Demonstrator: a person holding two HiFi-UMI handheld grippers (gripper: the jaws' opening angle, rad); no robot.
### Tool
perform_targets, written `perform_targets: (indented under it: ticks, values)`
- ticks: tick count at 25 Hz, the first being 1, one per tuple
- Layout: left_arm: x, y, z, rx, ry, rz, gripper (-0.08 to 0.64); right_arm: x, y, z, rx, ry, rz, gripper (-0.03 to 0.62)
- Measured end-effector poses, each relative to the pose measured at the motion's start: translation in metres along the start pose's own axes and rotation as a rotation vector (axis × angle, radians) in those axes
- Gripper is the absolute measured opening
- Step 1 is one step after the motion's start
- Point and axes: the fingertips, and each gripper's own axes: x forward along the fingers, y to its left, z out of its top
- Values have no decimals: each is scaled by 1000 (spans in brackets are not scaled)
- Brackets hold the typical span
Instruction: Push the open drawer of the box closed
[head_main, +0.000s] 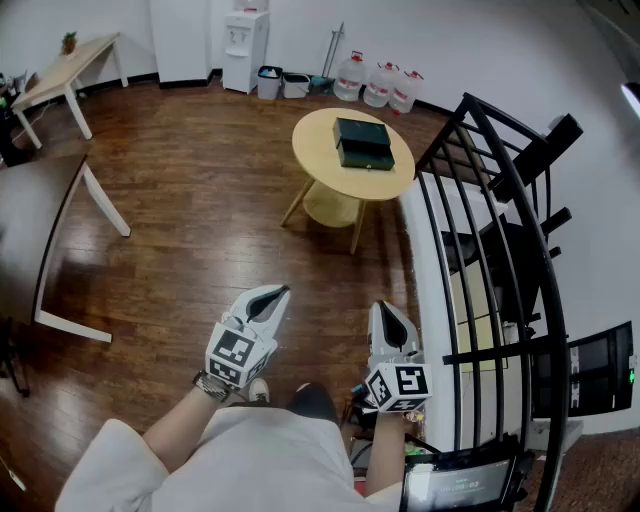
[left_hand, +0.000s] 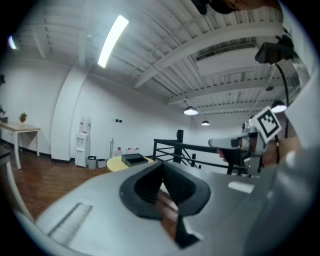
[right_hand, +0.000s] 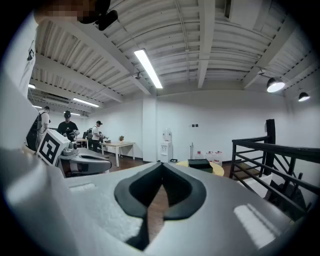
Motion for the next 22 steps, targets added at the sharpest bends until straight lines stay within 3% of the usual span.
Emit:
perform_targets:
  ticks: [11, 22]
  values:
    - [20, 1, -9, 4, 10, -38, 8, 18, -4, -14, 19, 42, 19, 2]
    - [111, 34, 7, 38, 13, -12, 8, 89, -77, -3, 38, 1, 30, 2]
